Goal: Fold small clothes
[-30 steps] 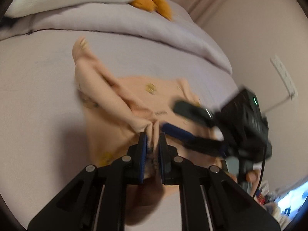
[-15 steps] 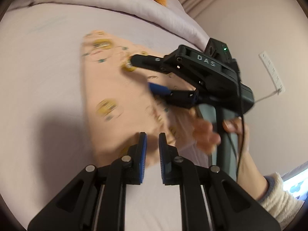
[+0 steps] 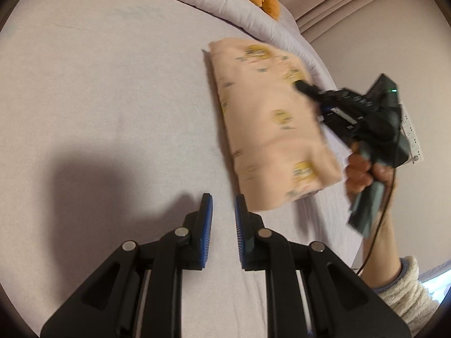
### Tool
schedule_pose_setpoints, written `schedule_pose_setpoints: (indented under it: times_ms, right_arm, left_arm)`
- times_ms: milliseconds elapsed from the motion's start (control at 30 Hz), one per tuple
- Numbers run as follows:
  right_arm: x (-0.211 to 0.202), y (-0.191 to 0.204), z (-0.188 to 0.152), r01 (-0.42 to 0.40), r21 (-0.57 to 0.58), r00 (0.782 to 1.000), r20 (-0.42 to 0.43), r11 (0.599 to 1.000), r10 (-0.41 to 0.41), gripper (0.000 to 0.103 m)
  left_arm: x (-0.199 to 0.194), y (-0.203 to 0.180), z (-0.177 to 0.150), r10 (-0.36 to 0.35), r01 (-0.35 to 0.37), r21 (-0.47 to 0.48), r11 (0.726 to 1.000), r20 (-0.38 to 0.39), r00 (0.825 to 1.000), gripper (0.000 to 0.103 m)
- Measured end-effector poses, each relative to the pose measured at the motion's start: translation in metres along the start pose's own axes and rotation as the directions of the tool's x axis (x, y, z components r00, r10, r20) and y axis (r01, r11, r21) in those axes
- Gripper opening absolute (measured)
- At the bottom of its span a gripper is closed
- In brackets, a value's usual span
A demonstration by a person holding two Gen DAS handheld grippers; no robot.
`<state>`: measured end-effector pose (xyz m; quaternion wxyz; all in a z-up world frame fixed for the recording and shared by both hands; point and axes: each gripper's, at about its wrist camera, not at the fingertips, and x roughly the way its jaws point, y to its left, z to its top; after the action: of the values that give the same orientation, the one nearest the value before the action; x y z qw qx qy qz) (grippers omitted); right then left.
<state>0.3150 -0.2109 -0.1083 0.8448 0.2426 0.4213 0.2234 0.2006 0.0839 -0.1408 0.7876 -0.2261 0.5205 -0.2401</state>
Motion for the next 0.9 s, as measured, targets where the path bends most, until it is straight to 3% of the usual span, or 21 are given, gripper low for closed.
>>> schedule_pose_setpoints:
  times_ms: [200,333,500,600,667,700,800,900]
  right_arm:
    - [-0.039,-0.042,0.023,0.113,0.013,0.991,0.071,0.994,-0.114,0.008]
    - [-0.022,-0.089,0.017,0.195,0.080,0.981,-0.006,0.977,-0.195,0.008]
    - [-0.008,-0.112,0.013,0.183,0.161,0.983,-0.009,0.970,-0.184,0.009]
    - [-0.016,-0.093,0.015,0.272,0.067,0.961,0.035,0.960,-0.275,0.010]
    - [-0.029,-0.067,0.011,0.355,-0.062,0.931,0.120,0.933,-0.346,0.010]
    - [-0.034,-0.057,0.010,0.358,-0.107,0.928,0.147,0.927,-0.342,0.010]
    - [-0.048,-0.036,-0.003,0.278,-0.213,0.955,0.168,0.937,-0.245,0.010]
    - [-0.047,-0.027,-0.019,0.244,-0.281,0.968,0.127,0.928,-0.216,0.010]
  left_arm:
    - [0.029,-0.026,0.013,-0.024,0.025,0.037,0.999,-0.035,0.999,0.015]
    - [0.049,-0.053,0.025,-0.041,0.045,0.079,0.996,-0.048,0.998,0.015]
    - [0.073,-0.098,0.041,-0.033,0.042,0.173,0.984,-0.053,0.998,0.015]
    - [0.087,-0.116,0.053,0.002,0.005,0.231,0.973,-0.032,0.999,0.015]
    - [0.094,-0.120,0.057,0.042,-0.038,0.265,0.964,-0.010,0.999,0.015]
    - [0.098,-0.121,0.057,0.070,-0.068,0.285,0.956,0.004,0.998,0.015]
    - [0.109,-0.119,0.059,0.124,-0.125,0.318,0.940,0.024,0.992,0.015]
    - [0.121,-0.118,0.061,0.167,-0.170,0.338,0.926,0.039,0.985,0.015]
